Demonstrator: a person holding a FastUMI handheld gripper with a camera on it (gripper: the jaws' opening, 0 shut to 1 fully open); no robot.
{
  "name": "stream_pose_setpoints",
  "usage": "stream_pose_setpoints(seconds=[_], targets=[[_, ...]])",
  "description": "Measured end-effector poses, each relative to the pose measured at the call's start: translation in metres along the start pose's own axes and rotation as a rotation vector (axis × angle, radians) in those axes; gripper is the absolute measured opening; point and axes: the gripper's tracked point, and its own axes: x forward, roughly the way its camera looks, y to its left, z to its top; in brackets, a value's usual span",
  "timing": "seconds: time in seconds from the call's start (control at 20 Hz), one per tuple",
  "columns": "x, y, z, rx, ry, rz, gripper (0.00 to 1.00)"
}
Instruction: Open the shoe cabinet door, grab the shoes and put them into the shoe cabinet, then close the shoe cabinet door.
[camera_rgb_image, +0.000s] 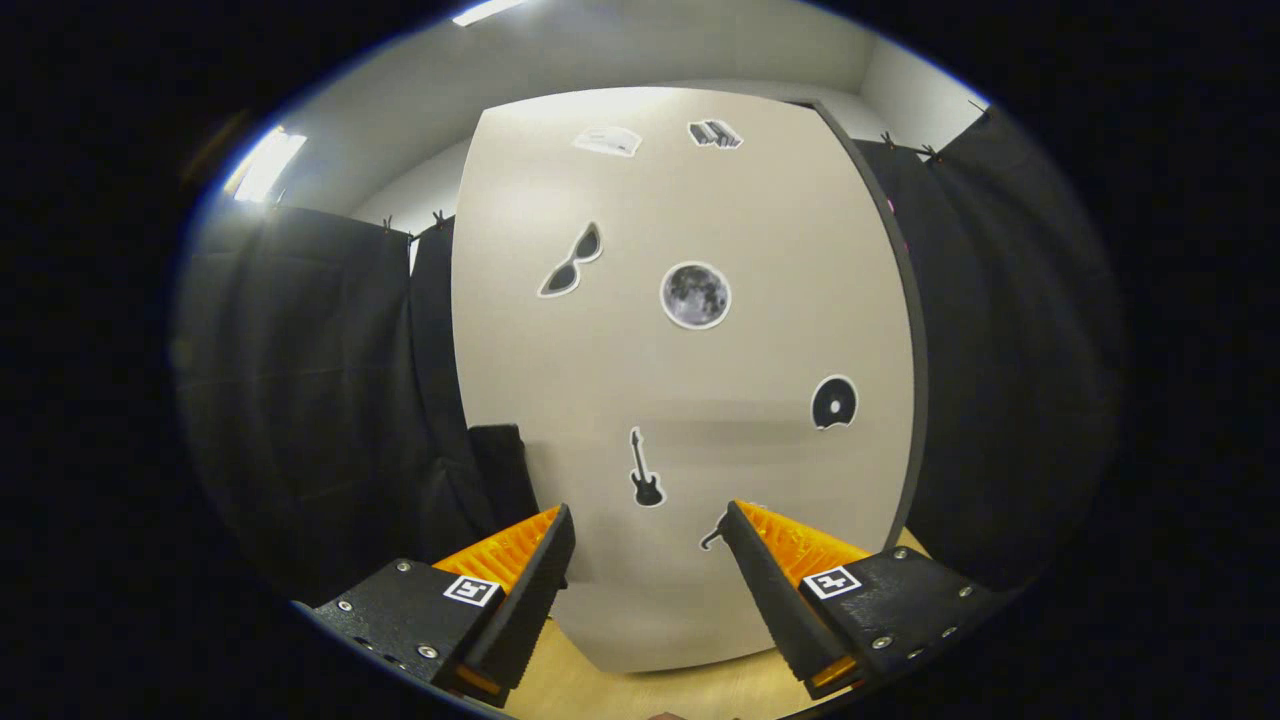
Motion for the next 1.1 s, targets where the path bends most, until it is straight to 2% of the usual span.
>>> stream_pose_setpoints(seconds=[0.3, 0.55, 0.9, 1.1], targets=[[-0.055, -0.019, 0.048, -0.068, -0.104, -0.114, 0.95], [-0.1, -0.031, 0.083, -0.077, -0.192, -0.168, 0.95], [-0.137, -0.041, 0.119, -0.094, -0.296, -0.219, 0.95], [-0.149, -0.044, 0.133, -0.093, -0.311, -0.237, 0.95]])
